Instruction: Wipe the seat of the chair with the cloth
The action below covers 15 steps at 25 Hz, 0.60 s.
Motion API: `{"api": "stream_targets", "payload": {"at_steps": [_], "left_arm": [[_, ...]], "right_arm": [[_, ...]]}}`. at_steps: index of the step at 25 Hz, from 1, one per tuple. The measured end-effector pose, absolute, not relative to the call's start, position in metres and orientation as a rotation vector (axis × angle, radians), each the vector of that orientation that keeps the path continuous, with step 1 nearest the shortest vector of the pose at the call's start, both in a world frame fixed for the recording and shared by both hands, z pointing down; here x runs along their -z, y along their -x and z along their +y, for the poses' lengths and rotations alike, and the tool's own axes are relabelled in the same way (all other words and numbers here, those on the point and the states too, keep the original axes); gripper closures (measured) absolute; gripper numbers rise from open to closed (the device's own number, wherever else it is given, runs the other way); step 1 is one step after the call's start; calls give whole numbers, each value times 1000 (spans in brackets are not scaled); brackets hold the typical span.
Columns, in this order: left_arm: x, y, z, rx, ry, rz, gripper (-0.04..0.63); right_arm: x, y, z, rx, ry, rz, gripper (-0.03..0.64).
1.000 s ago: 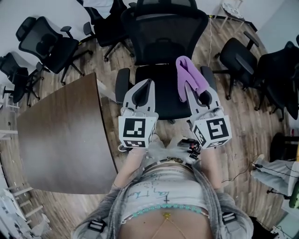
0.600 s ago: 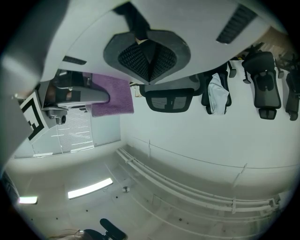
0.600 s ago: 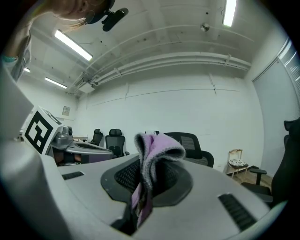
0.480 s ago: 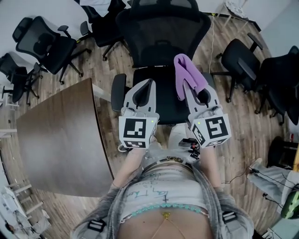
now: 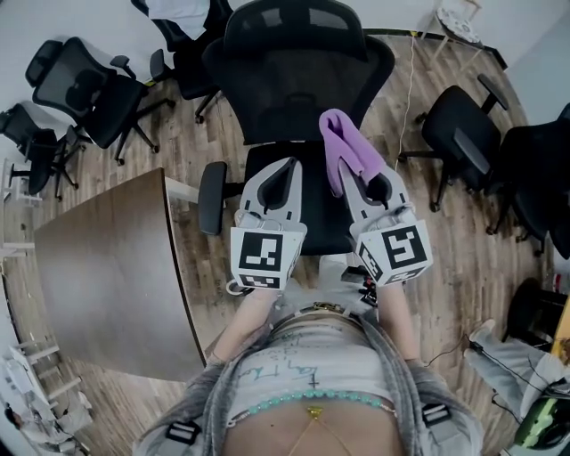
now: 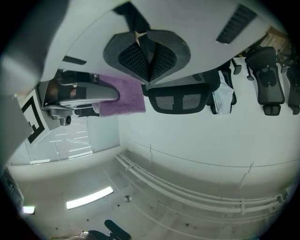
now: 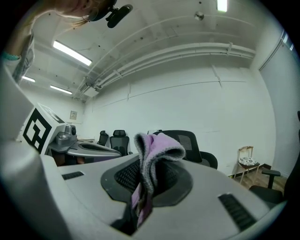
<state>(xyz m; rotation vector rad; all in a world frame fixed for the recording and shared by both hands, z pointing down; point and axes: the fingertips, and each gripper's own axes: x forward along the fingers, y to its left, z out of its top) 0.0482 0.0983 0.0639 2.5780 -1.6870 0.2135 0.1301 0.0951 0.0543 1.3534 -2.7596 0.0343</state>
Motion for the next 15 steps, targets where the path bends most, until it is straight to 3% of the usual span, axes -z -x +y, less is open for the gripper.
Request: {"api": "stream_targets", "payload": {"at_steps": [15], "left_arm": [[-73, -98, 48, -320, -2448, -1873, 595]], "right_arm": [[-66, -204, 23, -106, -1239, -2865, 569]]}}
